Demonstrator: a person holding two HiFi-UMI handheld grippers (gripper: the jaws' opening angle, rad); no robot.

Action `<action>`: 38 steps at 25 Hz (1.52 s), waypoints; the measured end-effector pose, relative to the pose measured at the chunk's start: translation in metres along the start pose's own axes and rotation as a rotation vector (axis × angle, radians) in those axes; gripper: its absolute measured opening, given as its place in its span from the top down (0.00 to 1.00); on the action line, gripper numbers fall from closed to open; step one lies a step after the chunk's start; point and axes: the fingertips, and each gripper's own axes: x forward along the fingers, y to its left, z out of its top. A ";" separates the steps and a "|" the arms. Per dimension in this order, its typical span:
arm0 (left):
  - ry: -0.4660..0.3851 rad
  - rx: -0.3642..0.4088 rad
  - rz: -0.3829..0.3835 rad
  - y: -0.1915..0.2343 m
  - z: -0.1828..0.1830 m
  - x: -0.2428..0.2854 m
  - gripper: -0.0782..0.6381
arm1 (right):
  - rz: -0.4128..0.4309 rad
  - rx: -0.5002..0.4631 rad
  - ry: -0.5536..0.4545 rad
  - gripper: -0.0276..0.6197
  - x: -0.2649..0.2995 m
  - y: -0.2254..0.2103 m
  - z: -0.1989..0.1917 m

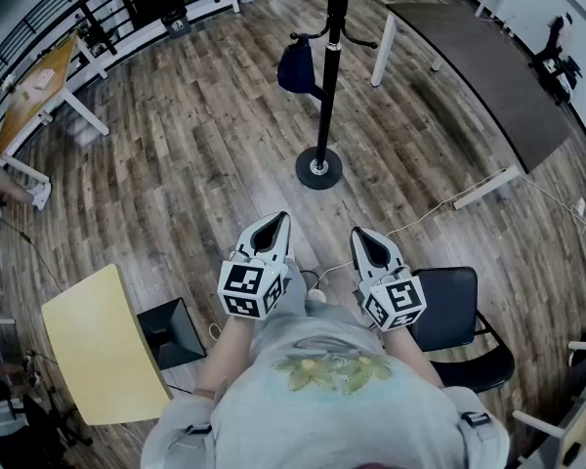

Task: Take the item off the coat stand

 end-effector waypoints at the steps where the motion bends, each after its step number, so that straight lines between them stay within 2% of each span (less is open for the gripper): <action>1: -0.001 0.001 -0.002 0.001 0.002 0.001 0.87 | -0.003 -0.001 -0.002 0.95 0.002 -0.001 0.001; 10: 0.034 0.041 -0.015 0.021 0.000 0.025 0.87 | -0.006 0.020 -0.015 0.95 0.027 -0.008 0.004; 13: 0.026 0.030 -0.022 0.030 0.005 0.038 0.87 | -0.011 0.022 -0.006 0.95 0.037 -0.015 0.003; 24: 0.013 0.025 -0.031 0.096 0.036 0.108 0.85 | -0.033 0.021 0.032 0.95 0.113 -0.050 0.012; 29: 0.007 0.014 -0.036 0.133 0.060 0.141 0.76 | -0.040 0.001 0.040 0.95 0.153 -0.068 0.033; 38: -0.008 0.041 -0.074 0.183 0.093 0.182 0.69 | -0.056 -0.004 0.034 0.95 0.208 -0.080 0.051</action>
